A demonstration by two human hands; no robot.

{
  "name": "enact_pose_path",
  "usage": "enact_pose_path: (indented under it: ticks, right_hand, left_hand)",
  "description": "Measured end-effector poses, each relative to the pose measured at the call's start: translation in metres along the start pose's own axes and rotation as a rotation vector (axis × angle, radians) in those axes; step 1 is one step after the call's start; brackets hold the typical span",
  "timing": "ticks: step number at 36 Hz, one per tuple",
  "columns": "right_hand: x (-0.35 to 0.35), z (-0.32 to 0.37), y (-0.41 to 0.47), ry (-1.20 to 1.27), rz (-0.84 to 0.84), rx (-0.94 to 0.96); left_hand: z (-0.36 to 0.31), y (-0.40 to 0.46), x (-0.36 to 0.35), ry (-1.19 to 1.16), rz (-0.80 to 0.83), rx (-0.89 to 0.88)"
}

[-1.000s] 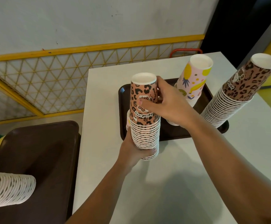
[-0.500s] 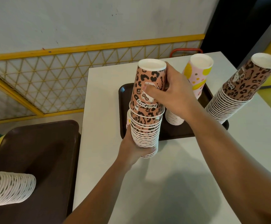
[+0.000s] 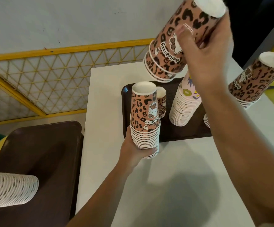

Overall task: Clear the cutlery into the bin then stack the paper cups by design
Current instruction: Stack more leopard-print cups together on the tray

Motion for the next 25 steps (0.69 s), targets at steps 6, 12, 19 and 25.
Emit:
enact_pose_path:
  ticks: [6,12,19,25]
  right_hand:
    - [-0.024,-0.044,-0.021,-0.187,0.095,-0.015]
    - [-0.053,-0.091,-0.055,-0.234,0.252,-0.096]
    - [-0.069,-0.129,-0.080,-0.247,0.375,-0.192]
    - [-0.050,-0.099,-0.076,-0.109,0.291,-0.235]
  left_hand:
    - [-0.001,0.001,0.001,-0.002,-0.022,-0.013]
    - [-0.002,0.002,0.000,0.008,-0.020,-0.021]
    - [-0.001,0.005,-0.002,-0.004,0.011,-0.014]
    - [-0.004,0.007,-0.005,0.005,0.025,-0.018]
Point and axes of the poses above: each hand's wrist, its own y-axis towards the middle knuckle, its own x-axis out of the back of the hand, z = x × y, the point moved 8 cm from there along y, towards the middle knuckle, and after that the axes turned 10 degrees about x, right-handed, at the moved point
